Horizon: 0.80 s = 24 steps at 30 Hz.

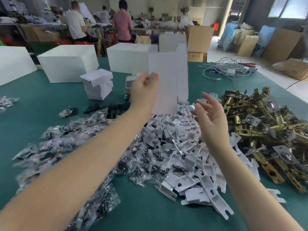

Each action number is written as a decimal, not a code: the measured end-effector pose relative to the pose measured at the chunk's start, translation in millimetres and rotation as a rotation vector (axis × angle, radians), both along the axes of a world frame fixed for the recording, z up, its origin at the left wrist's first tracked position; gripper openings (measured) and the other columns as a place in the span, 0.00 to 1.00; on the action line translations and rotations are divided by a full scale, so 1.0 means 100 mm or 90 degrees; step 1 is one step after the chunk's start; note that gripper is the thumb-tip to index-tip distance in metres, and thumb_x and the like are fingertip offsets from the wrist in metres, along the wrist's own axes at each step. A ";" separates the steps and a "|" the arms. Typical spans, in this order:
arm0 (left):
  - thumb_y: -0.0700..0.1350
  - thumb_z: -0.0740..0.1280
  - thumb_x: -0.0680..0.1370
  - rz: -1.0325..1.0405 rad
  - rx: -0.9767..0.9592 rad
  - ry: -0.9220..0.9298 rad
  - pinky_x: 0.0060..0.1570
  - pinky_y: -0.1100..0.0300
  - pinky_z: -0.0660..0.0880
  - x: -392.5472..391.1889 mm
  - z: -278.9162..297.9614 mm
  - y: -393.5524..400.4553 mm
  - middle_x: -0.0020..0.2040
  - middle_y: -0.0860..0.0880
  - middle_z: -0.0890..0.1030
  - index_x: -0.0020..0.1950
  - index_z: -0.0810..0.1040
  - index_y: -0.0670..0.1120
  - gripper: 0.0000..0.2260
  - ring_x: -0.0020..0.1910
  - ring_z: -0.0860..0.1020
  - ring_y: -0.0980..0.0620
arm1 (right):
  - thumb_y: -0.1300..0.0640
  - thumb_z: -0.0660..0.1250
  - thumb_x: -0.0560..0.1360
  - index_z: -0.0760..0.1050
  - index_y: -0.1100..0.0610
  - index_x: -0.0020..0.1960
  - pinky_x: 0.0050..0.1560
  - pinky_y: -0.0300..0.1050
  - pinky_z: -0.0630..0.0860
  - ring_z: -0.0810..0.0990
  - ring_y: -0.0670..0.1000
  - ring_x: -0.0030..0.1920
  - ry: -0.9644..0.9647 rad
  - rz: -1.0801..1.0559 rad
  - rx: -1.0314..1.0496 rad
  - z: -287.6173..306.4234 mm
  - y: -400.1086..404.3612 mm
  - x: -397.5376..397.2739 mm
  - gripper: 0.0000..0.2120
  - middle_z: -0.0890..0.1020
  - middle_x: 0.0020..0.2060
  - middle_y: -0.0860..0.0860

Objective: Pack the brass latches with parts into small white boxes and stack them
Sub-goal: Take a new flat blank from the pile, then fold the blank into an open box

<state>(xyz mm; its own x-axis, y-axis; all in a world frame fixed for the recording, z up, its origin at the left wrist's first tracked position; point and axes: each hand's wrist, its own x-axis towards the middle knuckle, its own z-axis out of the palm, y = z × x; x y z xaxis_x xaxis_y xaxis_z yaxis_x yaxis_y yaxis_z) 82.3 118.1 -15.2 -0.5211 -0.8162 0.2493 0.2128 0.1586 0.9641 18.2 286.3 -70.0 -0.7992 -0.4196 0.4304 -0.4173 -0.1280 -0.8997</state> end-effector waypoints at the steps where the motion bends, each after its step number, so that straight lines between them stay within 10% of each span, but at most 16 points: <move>1: 0.49 0.65 0.82 -0.042 0.064 -0.022 0.47 0.55 0.75 0.05 -0.13 0.15 0.42 0.51 0.76 0.41 0.76 0.50 0.09 0.42 0.74 0.52 | 0.51 0.65 0.80 0.67 0.42 0.67 0.51 0.35 0.79 0.82 0.40 0.53 -0.024 0.008 0.006 0.01 -0.01 0.02 0.17 0.80 0.56 0.42; 9: 0.31 0.54 0.81 -0.196 0.274 -0.023 0.49 0.49 0.82 0.10 -0.81 0.64 0.53 0.43 0.84 0.59 0.80 0.43 0.17 0.50 0.82 0.44 | 0.61 0.60 0.79 0.55 0.45 0.79 0.40 0.34 0.76 0.78 0.35 0.48 -0.025 0.030 0.194 -0.36 0.16 0.03 0.31 0.73 0.59 0.34; 13: 0.34 0.56 0.83 -0.189 0.270 -0.029 0.51 0.46 0.81 0.09 -0.98 0.58 0.62 0.42 0.80 0.72 0.71 0.47 0.19 0.56 0.81 0.44 | 0.70 0.57 0.76 0.57 0.41 0.77 0.48 0.59 0.80 0.79 0.58 0.56 -0.078 0.166 0.198 -0.45 0.30 -0.04 0.37 0.77 0.62 0.50; 24: 0.33 0.53 0.83 -0.326 0.330 0.034 0.40 0.58 0.81 0.11 -1.08 0.40 0.51 0.51 0.86 0.64 0.77 0.51 0.19 0.47 0.84 0.54 | 0.70 0.60 0.77 0.62 0.35 0.73 0.58 0.67 0.76 0.80 0.59 0.58 -0.057 0.229 0.179 -0.45 0.31 -0.03 0.35 0.80 0.62 0.46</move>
<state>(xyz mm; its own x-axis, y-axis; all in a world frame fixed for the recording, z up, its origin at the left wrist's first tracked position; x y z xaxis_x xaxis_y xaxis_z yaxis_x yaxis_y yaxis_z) 93.5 158.6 -123.2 -0.8669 -0.4938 -0.0674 0.1866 -0.4470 0.8748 15.4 317.1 -115.2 -0.6102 -0.7674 0.1967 -0.3108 0.0035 -0.9505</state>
